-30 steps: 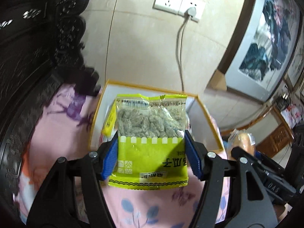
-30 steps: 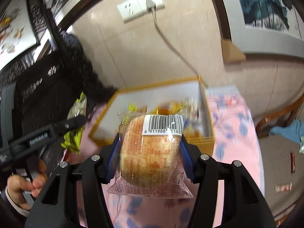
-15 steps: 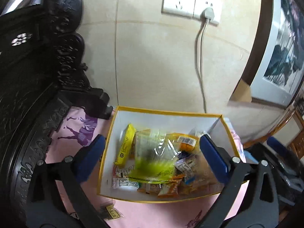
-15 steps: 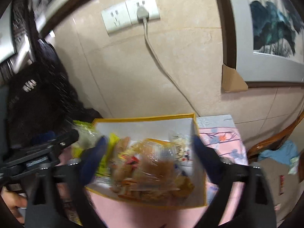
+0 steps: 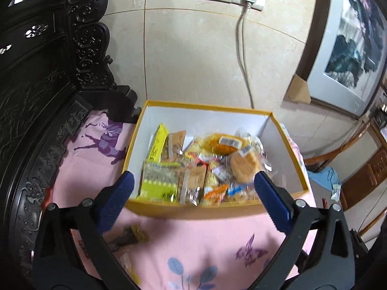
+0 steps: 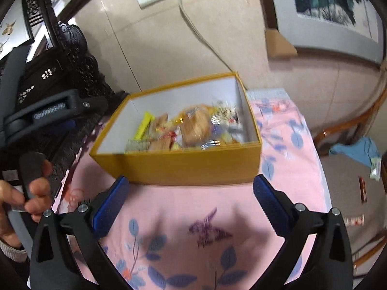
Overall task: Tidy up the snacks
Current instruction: 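Move both tools back from the box to the last two snacks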
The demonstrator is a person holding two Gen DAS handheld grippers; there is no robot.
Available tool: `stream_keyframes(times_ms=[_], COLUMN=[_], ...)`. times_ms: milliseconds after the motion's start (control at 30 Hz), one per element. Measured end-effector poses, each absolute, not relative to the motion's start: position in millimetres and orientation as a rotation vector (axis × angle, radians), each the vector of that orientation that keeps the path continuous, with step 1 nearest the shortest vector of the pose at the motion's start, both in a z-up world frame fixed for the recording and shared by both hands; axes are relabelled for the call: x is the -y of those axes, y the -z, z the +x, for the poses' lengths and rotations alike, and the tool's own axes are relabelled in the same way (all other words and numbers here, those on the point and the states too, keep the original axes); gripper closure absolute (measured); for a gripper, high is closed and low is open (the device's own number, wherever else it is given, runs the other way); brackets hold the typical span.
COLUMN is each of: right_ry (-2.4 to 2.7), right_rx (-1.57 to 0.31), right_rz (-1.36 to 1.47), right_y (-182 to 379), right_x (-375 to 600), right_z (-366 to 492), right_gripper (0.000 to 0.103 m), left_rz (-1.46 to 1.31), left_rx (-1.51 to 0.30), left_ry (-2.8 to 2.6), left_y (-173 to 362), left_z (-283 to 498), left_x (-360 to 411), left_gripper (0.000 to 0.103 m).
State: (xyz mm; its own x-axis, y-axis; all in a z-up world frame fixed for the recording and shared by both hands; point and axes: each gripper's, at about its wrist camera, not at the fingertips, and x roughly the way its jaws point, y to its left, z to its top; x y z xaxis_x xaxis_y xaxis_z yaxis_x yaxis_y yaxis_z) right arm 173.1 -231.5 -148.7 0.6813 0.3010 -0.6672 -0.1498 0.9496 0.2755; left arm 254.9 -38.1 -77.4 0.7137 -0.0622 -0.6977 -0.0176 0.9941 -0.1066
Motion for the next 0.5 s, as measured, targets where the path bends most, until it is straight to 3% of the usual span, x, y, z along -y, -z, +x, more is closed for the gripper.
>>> stream_keyframes(times_ms=[300,500], right_ry=[-0.313,-0.416], right_rx=[-0.958,-1.025], right_rz=[0.172,0.154], right_y=[191.8,198.7], right_x=[209.2,162.8], right_z=[133.5,122.8], right_gripper=[0.001,0.001], left_rz=[-0.118,-0.061], left_rx=[-0.853,-0.877], left_ry=[0.119,0.022], left_y=[118.5,118.2], left_z=[136.9,75.1], left_x=[23.9,-6.5], left_gripper=[0.002,0.002])
